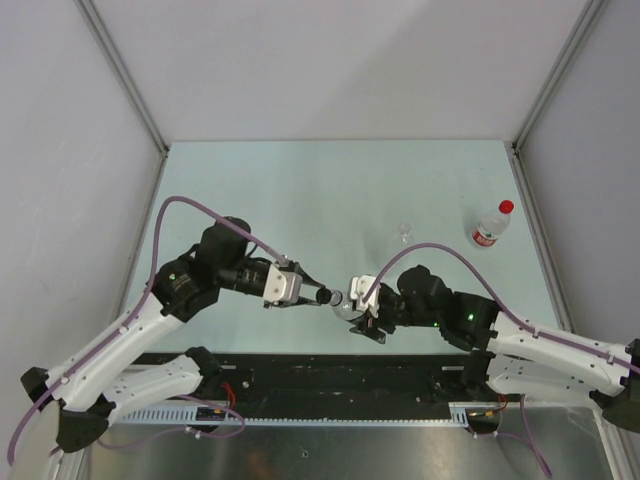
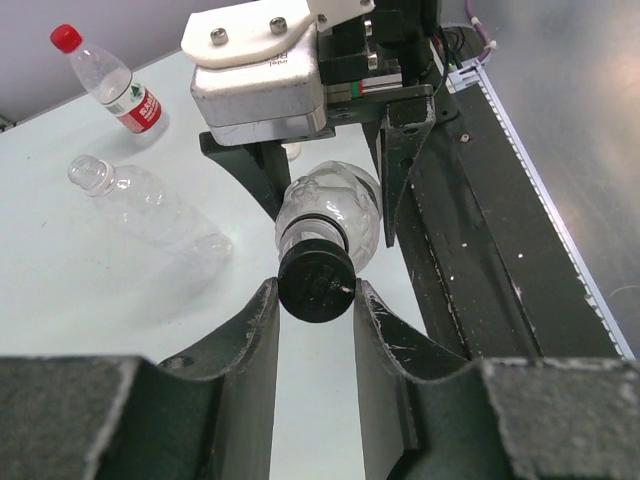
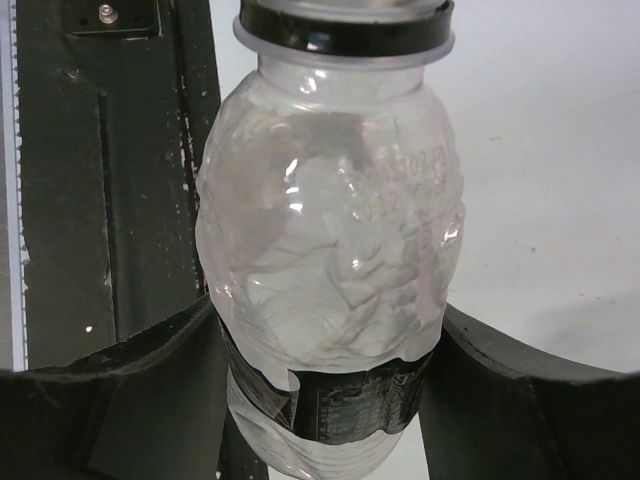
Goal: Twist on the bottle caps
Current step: Screw the bottle cap onto the plastic bottle.
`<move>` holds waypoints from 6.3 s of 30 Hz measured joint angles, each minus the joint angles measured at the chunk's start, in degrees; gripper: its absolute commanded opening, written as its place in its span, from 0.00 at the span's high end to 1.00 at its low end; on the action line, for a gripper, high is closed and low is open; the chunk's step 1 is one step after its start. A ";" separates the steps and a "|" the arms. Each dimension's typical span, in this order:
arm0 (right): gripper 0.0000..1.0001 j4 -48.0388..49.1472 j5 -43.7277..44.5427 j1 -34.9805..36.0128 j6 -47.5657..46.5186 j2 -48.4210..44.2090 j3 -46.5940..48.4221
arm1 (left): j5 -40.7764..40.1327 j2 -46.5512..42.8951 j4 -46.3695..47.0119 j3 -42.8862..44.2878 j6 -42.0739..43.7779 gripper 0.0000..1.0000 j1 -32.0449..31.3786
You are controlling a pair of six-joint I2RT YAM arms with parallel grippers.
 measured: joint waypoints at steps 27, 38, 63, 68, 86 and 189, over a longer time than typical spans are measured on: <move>0.70 -0.24 -3.82 0.11 -5.42 1.77 0.00 | 2.80 3.26 -0.37 0.35 -4.85 0.90 0.00; 0.71 -0.35 -2.21 0.11 -5.51 -0.04 0.00 | 2.29 2.21 -0.20 0.00 -4.28 0.90 0.00; 0.86 1.42 2.49 0.17 -5.90 0.44 -0.68 | 1.33 3.19 1.44 -1.22 -5.79 0.90 -0.04; 0.87 1.46 2.49 0.17 -5.66 0.55 -0.70 | 1.25 3.56 2.23 -1.22 -7.13 0.89 -0.04; 0.91 3.65 2.62 -0.50 -0.50 1.27 -2.21 | 0.76 8.48 5.68 0.24 -9.40 0.93 -0.09; 1.00 38.82 15.78 -7.63 8.22 13.86 -3.48 | -26.82 14.58 16.06 14.08 -48.00 0.21 5.99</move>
